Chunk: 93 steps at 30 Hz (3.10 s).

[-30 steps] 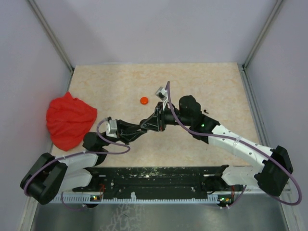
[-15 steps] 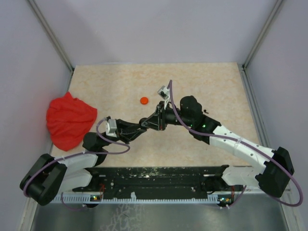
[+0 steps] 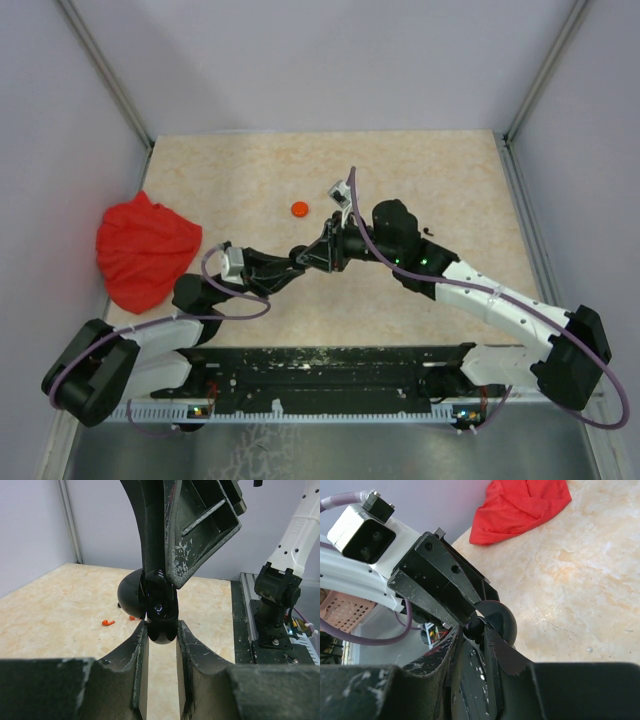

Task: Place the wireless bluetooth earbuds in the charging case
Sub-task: Place the earbud in the charging case.

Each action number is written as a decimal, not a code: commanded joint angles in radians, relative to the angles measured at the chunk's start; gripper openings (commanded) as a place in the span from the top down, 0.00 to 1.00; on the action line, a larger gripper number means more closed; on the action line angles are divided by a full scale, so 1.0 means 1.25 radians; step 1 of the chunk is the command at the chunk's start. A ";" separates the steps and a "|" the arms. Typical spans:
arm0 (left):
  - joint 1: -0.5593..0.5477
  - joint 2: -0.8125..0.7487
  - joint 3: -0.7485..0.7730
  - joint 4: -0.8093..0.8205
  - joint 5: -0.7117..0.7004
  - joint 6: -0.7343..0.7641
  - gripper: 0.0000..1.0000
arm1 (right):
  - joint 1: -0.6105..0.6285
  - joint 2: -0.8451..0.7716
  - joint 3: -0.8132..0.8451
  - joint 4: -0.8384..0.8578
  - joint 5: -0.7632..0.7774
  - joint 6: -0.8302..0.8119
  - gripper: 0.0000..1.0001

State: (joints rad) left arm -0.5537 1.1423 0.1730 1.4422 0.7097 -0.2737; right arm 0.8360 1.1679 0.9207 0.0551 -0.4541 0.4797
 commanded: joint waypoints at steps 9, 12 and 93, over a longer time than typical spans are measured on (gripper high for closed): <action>0.004 0.011 0.032 0.028 0.029 -0.011 0.99 | 0.004 0.000 0.023 -0.075 0.018 -0.046 0.63; 0.004 0.017 0.030 0.026 0.024 -0.010 0.99 | 0.004 -0.006 0.043 -0.104 0.041 -0.064 0.59; -0.012 -0.091 0.126 -0.467 -0.045 0.260 0.99 | 0.081 -0.013 0.143 -0.228 0.247 -0.156 0.74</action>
State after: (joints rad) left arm -0.5522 1.0611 0.2974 0.9363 0.7326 -0.0235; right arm 0.8944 1.1751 1.0931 -0.2970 -0.2516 0.2485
